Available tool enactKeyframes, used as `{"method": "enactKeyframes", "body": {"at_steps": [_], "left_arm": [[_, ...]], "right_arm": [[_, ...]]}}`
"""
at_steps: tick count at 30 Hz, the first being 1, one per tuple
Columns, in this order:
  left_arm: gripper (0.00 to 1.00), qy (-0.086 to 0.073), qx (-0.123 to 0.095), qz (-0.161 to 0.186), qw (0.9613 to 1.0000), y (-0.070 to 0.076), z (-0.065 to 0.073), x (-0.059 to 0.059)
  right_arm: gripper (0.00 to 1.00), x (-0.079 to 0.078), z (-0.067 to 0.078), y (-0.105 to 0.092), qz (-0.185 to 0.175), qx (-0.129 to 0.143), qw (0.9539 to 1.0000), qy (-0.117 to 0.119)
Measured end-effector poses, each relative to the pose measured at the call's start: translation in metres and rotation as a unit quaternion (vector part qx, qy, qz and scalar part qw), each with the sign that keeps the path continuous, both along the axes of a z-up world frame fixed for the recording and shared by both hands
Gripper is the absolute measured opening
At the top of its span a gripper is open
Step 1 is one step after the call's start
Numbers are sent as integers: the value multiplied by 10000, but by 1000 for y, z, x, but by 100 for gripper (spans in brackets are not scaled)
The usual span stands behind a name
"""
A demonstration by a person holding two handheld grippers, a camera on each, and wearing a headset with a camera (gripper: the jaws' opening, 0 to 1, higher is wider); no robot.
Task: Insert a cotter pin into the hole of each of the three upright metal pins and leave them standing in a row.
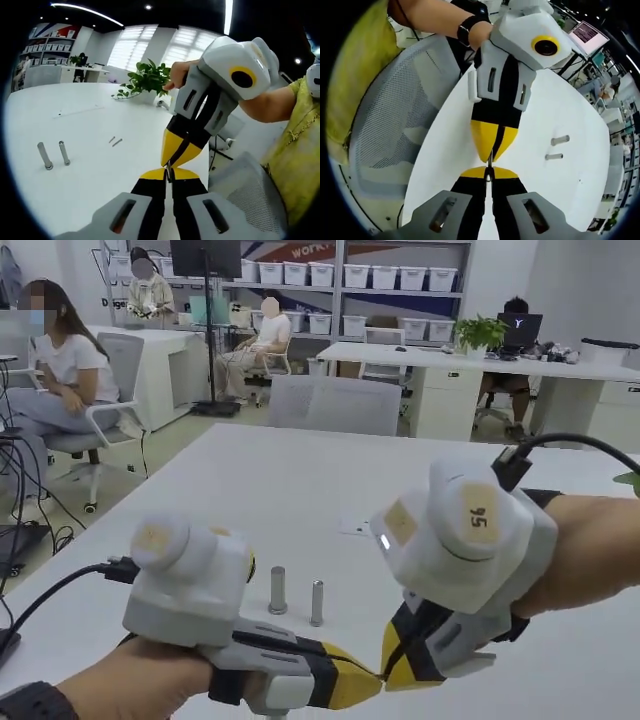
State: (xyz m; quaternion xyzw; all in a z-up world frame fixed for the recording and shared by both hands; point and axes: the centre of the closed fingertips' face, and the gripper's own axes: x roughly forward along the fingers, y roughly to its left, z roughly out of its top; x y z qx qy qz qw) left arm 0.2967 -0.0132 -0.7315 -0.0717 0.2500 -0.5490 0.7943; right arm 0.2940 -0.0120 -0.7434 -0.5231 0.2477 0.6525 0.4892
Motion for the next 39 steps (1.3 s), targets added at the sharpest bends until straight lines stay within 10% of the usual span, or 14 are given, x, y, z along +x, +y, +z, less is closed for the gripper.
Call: {"method": "enactKeyframes", "body": {"at_steps": [24,39], "left_arm": [[3,195,-381,234,9988,1,8,8],[2,204,-224,243,9992,0,5,7]], "right_arm": [[3,5,-1,1,139,37,9996,-230],[3,6,2,2,98,108,9995,-282]]}}
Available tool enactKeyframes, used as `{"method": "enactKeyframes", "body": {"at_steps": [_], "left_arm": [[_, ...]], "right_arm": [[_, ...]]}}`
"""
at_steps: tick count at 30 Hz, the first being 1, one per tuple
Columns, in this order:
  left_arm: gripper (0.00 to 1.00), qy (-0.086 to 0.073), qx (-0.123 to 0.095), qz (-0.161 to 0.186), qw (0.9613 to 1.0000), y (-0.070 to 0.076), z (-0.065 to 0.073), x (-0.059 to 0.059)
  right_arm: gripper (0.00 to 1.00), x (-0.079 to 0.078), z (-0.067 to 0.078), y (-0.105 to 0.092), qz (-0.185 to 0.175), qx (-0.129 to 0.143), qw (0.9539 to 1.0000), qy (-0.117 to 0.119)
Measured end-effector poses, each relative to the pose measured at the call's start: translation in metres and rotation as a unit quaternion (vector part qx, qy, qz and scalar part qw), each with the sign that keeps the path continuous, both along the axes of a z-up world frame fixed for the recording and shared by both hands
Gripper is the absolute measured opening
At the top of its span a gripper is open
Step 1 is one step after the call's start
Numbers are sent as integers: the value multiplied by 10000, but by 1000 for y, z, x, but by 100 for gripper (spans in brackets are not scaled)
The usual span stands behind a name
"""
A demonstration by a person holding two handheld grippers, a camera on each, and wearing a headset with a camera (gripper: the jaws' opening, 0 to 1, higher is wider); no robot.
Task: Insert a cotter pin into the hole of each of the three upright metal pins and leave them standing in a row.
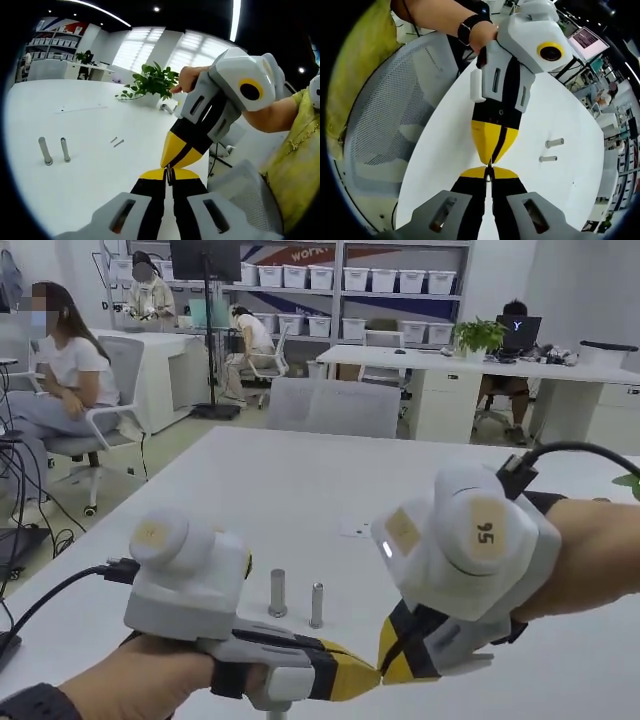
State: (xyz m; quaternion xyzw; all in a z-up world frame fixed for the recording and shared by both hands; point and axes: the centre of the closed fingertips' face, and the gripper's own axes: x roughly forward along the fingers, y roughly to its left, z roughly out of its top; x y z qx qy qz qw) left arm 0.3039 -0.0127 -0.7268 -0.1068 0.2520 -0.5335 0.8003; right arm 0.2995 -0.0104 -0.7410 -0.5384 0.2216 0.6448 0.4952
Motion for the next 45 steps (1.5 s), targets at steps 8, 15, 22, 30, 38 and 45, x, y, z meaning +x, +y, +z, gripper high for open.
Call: {"method": "enactKeyframes", "body": {"at_steps": [8,15,22,30,38,45], "left_arm": [[1,-8,223,-101,9997,1,-3,-3],[0,-295,405,-263,9984,0,-5,-8],[0,-526,486,-366,9968,0,-4,-9],[0,-769,517,-488,9945,-1,-2,-13],[0,-862,498,-527,9936,-1,1,-14],[0,-882,441,-555,9936,-1,3,-15]], "right_arm": [[3,-2,-1,1,-15,17,10000,32],[3,-5,-1,0,-121,-8,9997,234],[3,-8,-1,-1,-195,-26,9990,411],[4,-12,0,-2,-333,-31,9970,692],[5,-14,-2,-4,-405,-55,9955,851],[8,-13,-3,-10,-461,-86,9949,898]]}}
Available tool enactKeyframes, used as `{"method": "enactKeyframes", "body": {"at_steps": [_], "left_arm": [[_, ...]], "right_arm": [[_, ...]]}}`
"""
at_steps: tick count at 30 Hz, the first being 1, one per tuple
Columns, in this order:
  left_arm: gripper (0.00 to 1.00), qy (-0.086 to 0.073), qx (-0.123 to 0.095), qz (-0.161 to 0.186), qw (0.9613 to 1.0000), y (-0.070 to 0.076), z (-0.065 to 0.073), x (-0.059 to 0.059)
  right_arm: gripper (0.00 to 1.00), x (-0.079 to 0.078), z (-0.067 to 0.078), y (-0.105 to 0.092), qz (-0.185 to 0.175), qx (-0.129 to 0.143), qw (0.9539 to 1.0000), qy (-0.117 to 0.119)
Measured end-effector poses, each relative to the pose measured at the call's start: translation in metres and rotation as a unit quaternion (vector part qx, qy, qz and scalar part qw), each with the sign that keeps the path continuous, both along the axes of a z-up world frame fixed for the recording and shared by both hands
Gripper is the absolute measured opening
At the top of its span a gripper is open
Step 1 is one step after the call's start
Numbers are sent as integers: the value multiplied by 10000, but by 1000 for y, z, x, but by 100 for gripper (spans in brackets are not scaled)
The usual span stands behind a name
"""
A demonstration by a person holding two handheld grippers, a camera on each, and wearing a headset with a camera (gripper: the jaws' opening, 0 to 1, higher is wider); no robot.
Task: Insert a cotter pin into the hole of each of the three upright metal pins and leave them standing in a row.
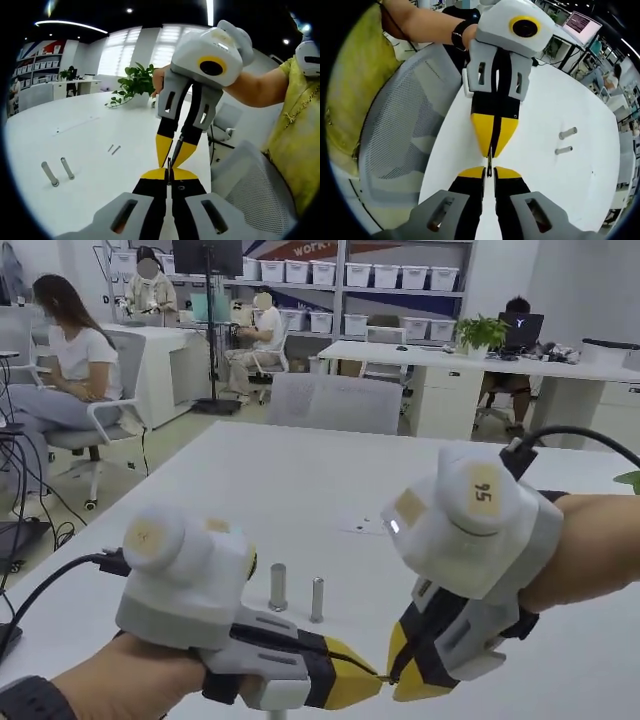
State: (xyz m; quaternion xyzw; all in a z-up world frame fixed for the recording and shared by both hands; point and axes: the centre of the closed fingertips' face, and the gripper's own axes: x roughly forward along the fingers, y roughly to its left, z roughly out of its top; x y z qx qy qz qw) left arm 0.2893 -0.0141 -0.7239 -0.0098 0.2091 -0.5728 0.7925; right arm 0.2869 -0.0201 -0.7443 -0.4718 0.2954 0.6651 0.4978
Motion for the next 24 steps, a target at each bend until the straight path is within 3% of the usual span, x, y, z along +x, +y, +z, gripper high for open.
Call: {"method": "enactKeyframes", "body": {"at_steps": [8,16,24], "left_arm": [[0,-45,-6,-8,10000,0,0,1],[0,-232,22,-35,9997,0,0,1],[0,-282,10,-57,9996,1,1,0]], "right_arm": [[8,0,2,-3,-32,37,10000,30],[7,-1,3,-2,-102,55,9999,88],[5,-3,3,1,-160,54,9997,153]]}}
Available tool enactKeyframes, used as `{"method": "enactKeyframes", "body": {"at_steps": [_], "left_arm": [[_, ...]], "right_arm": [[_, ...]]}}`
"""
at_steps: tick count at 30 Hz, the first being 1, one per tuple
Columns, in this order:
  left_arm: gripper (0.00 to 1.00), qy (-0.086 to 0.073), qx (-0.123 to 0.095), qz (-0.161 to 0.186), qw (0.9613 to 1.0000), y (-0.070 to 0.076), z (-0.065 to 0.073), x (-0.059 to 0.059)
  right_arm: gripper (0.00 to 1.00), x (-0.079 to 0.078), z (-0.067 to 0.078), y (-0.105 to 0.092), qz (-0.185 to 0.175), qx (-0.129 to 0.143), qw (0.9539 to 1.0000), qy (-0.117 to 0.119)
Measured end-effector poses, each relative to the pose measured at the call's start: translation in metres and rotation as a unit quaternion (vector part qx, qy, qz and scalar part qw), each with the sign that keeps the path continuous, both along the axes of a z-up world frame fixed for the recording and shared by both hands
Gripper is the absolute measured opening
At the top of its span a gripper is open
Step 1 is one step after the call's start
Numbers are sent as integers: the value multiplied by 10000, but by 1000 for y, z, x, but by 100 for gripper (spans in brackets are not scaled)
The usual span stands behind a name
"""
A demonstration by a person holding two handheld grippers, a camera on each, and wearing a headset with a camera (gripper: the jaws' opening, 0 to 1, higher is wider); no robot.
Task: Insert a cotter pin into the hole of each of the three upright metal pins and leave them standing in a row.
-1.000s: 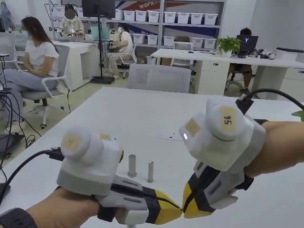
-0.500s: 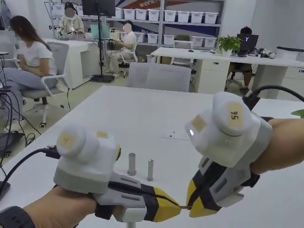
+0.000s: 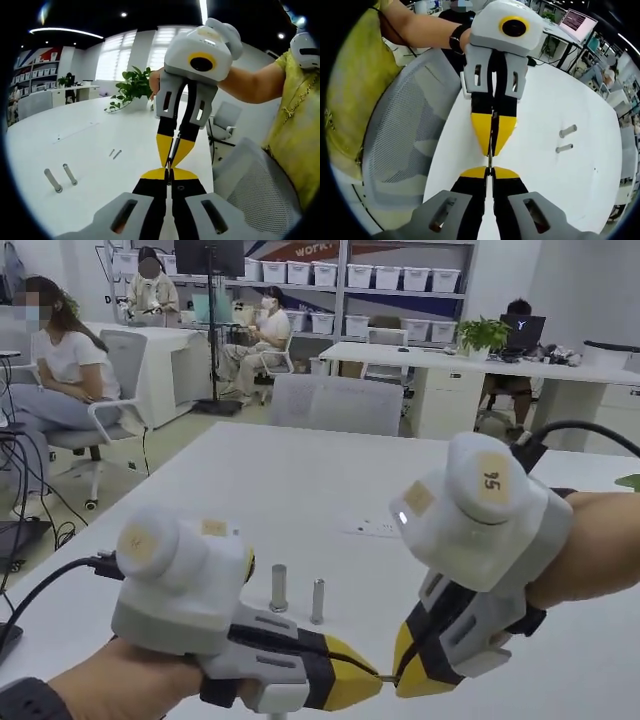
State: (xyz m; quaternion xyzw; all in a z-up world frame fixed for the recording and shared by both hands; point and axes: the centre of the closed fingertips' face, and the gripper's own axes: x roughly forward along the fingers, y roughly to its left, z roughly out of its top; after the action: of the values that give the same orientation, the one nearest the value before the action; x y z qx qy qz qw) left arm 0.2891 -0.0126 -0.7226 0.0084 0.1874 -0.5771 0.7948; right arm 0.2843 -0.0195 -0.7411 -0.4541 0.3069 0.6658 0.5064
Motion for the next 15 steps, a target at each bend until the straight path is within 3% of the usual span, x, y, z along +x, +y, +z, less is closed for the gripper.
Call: {"method": "enactKeyframes", "body": {"at_steps": [6,8,10,11,15], "left_arm": [[0,-80,10,-29,10000,0,0,-1],[0,-230,26,11,9997,0,0,1],[0,-207,14,-12,9998,0,0,-1],[0,-293,43,-25,9996,0,-1,-1],[1,-322,66,-35,9995,-1,-1,-1]], "right_arm": [[3,-1,0,0,-51,-28,10000,-2],[3,1,0,0,-77,-22,9999,-67],[2,1,0,0,-98,-34,9999,-48],[2,1,0,0,-105,-40,9999,-54],[2,1,-1,-1,-106,-59,9999,-85]]}}
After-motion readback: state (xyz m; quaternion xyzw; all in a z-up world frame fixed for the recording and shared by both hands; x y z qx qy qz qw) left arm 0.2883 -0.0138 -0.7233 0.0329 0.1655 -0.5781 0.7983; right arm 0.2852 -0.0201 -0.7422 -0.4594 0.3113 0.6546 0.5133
